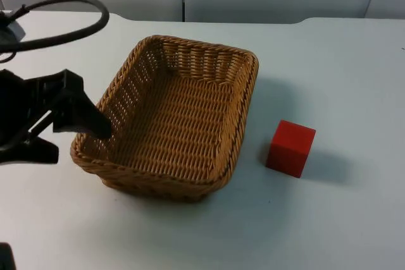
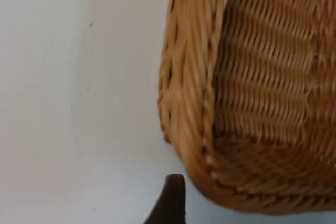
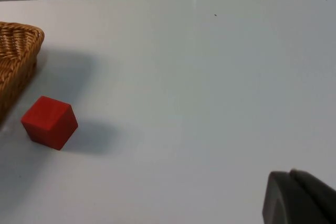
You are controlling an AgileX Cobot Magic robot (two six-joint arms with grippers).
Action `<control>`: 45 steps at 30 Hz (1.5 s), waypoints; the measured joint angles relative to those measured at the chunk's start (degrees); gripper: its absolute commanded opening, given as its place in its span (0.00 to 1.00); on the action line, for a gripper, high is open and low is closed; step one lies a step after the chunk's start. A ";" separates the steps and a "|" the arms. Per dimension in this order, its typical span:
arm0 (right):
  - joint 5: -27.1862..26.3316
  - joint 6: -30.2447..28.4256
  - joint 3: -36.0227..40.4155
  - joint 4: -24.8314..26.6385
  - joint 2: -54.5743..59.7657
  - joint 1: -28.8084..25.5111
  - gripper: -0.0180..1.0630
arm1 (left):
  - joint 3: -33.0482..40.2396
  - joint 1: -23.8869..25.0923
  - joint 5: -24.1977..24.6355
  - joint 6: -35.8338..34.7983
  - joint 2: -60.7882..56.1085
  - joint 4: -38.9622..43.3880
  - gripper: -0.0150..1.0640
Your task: Pick up the basket with the left hand and place the cube into the basket with the right hand.
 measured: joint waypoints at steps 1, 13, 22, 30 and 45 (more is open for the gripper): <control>0.00 0.00 0.00 0.00 0.00 0.00 0.01 | -1.40 0.00 0.26 0.00 1.13 -0.64 0.74; 0.00 0.00 0.00 0.00 0.00 0.00 0.01 | -5.07 0.00 -2.03 0.11 7.79 2.19 0.74; 0.00 0.00 0.00 0.00 0.00 0.00 0.01 | -5.07 0.00 -3.03 0.11 10.48 2.45 0.58; 0.00 0.00 0.00 0.00 0.00 0.00 0.01 | -6.29 0.00 -1.87 1.00 13.54 -2.94 0.13; 0.00 0.00 0.00 0.00 0.00 0.00 0.01 | -8.44 0.00 -2.90 0.77 14.95 -11.33 0.01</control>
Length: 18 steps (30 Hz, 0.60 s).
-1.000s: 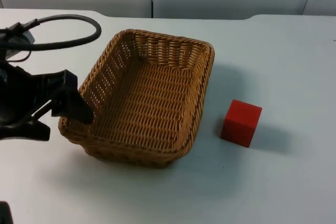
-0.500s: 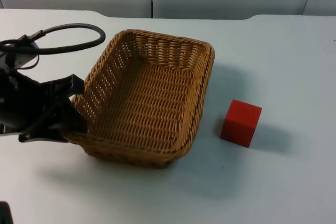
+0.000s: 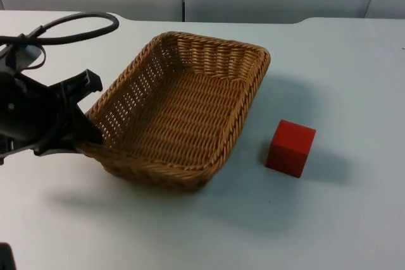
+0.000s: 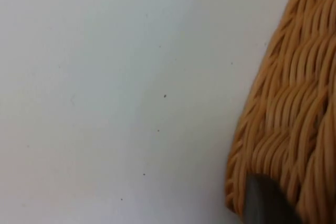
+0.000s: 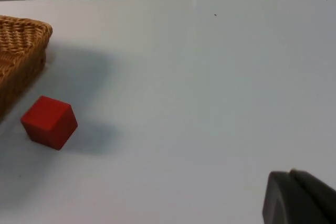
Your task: Pick up the basket with the left hand and place the cube into the basket with the right hand.
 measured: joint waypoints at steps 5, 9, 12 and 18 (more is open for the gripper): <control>0.00 0.00 0.00 0.00 0.00 0.00 0.01 | 0.00 0.00 -0.27 -0.21 -1.59 -0.94 0.01; 0.00 0.00 0.00 0.00 0.00 0.00 0.01 | 0.00 0.00 -0.40 -1.59 -5.57 -0.80 0.01; 0.00 0.00 0.00 0.00 0.00 0.00 0.01 | 0.68 0.00 -0.29 -3.22 -8.84 0.04 0.01; 0.00 0.00 0.00 0.00 0.00 0.00 0.01 | 1.79 0.00 0.45 -4.40 -12.52 1.96 0.01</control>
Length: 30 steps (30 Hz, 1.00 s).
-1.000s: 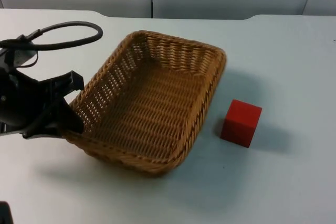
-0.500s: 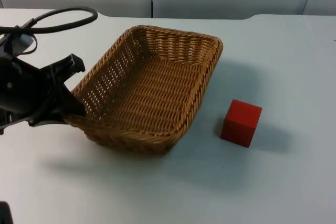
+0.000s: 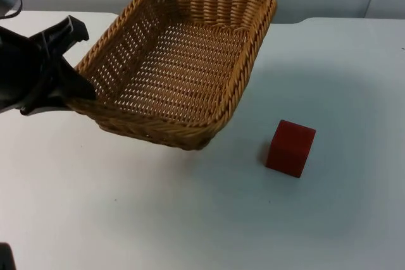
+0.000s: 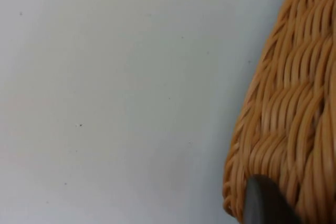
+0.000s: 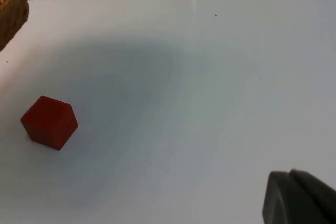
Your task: Pick up the basket with the left hand and place the cube into the basket with the right hand.
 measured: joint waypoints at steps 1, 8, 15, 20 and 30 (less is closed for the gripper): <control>0.00 0.00 0.00 0.00 0.00 0.00 0.01 | 0.00 0.00 0.44 -0.13 -0.24 0.07 0.01; 0.00 0.00 0.00 0.00 0.00 0.00 0.01 | 0.00 0.00 1.98 -0.44 -0.59 1.59 0.01; 0.00 0.00 0.00 0.00 0.00 0.00 0.01 | 0.00 0.00 2.20 -0.44 -0.59 2.48 0.01; 0.00 0.00 0.00 0.00 0.00 0.00 0.01 | 0.00 0.00 2.20 -0.44 -0.59 2.48 0.01; 0.00 0.00 0.00 0.00 0.00 0.00 0.01 | 0.00 0.00 2.20 -0.44 -0.59 2.48 0.01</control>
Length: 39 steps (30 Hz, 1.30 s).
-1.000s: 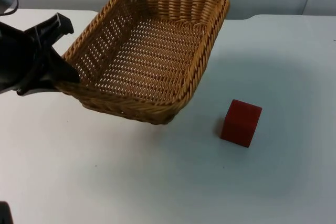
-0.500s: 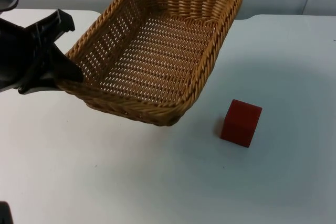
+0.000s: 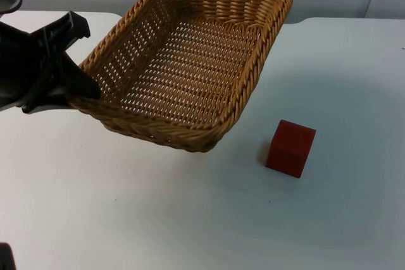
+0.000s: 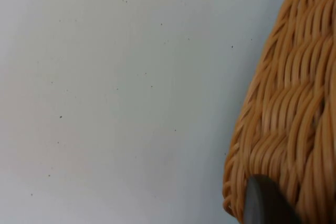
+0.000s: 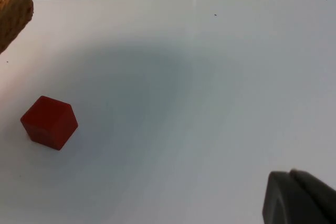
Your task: Pick up the basket with the left hand and place the cube into the basket with the right hand.
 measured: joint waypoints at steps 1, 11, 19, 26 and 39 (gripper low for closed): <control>0.00 0.00 0.00 0.00 0.00 0.00 0.01 | 0.00 0.00 0.00 0.00 0.00 0.00 0.01; 0.00 0.00 0.00 0.00 0.00 0.00 0.01 | 0.00 0.00 0.00 -0.11 0.00 0.00 0.01; 0.00 0.00 0.00 0.00 0.00 0.00 0.01 | 0.00 0.00 0.00 -0.11 0.00 0.00 0.01; 0.00 -1.16 0.00 -2.82 0.00 1.27 0.01 | 0.00 0.00 0.00 -0.11 0.00 0.00 0.01; -0.59 0.98 -0.12 -23.47 20.71 15.53 0.23 | 0.00 0.00 0.00 -0.11 0.00 0.00 0.01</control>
